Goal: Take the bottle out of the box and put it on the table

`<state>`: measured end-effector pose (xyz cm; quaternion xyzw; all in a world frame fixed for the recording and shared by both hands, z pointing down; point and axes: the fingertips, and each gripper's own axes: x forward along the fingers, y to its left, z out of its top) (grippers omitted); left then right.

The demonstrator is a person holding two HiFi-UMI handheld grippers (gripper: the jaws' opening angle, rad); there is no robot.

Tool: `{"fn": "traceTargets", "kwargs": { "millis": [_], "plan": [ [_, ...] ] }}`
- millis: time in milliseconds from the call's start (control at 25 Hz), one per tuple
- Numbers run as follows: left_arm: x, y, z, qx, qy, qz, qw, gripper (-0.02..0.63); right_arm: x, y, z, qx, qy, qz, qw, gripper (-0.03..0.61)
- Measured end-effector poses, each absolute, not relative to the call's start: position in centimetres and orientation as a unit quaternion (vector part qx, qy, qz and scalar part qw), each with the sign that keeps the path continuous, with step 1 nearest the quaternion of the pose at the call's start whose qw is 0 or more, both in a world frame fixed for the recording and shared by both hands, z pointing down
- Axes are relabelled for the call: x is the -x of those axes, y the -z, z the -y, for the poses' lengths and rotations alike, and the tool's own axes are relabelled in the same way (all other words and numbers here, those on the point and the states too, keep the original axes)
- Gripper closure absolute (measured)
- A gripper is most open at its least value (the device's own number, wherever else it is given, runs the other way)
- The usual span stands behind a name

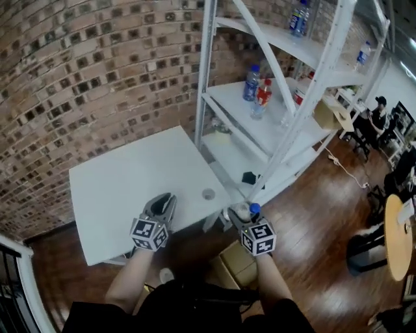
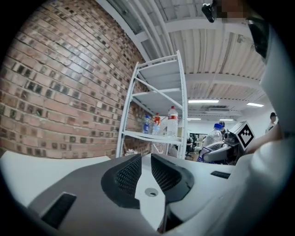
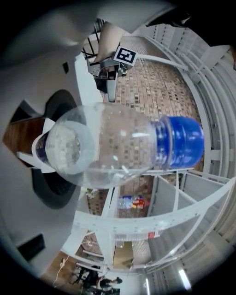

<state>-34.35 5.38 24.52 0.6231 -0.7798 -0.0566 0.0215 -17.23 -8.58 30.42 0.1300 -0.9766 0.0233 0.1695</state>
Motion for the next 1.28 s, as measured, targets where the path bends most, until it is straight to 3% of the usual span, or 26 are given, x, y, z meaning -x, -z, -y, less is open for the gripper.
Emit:
{"fn": "traceTargets", "kwargs": {
  "millis": [600, 840, 1280],
  "plan": [
    [53.2, -25.8, -24.8, -0.445, 0.095, 0.89, 0.019, 0.55, 43.2, -30.4, -3.7, 0.062, 0.028, 0.979, 0.191, 0.307],
    [55.9, -26.3, -33.6, -0.365, 0.106, 0.925, 0.022, 0.55, 50.8, -32.2, -9.0, 0.118, 0.044, 0.968, 0.216, 0.307],
    [55.9, -27.7, -37.3, -0.274, 0.108, 0.955, 0.045, 0.55, 55.1, -35.6, -12.8, 0.203, 0.071, 0.94, 0.265, 0.307]
  ]
}}
